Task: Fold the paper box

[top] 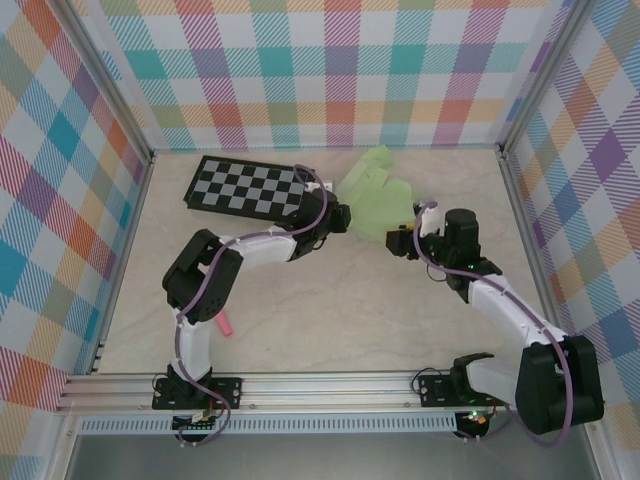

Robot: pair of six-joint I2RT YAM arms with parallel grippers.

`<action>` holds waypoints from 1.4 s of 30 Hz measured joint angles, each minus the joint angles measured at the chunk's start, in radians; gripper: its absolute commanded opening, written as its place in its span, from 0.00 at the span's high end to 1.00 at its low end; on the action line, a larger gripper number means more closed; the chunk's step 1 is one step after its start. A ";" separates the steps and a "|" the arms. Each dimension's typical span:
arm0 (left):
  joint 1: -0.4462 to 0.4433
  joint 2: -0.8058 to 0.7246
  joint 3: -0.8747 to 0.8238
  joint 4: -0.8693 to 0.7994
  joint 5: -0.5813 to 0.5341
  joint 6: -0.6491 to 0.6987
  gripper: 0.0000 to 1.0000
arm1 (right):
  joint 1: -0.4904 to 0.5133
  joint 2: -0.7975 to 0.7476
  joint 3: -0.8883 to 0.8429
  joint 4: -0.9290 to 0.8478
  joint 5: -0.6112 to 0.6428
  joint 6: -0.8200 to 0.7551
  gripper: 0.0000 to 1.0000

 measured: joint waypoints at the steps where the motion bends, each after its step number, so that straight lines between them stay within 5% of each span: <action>1: 0.006 -0.013 -0.006 0.001 0.003 -0.011 0.64 | 0.000 -0.005 0.011 -0.013 0.013 -0.013 0.39; 9: 0.083 -0.079 -0.040 0.089 0.055 -0.159 0.64 | -0.042 0.004 0.268 -0.301 0.037 0.273 0.36; 15: 0.135 -0.032 -0.043 0.220 0.124 -0.380 0.64 | -0.039 -0.165 0.021 -0.261 -0.054 0.357 0.31; 20: 0.140 0.038 -0.043 0.301 0.164 -0.535 0.64 | -0.036 -0.173 -0.129 -0.153 -0.051 0.373 0.32; 28: 0.134 0.047 -0.048 0.408 0.162 -0.670 0.66 | 0.120 0.089 -0.137 0.243 0.084 0.804 0.30; 35: 0.114 0.047 -0.047 0.452 0.154 -0.648 0.65 | 0.162 0.161 0.026 0.315 0.195 0.605 0.27; 42: 0.101 0.047 -0.047 0.484 0.155 -0.650 0.65 | 0.097 0.188 0.038 0.399 0.121 0.586 0.28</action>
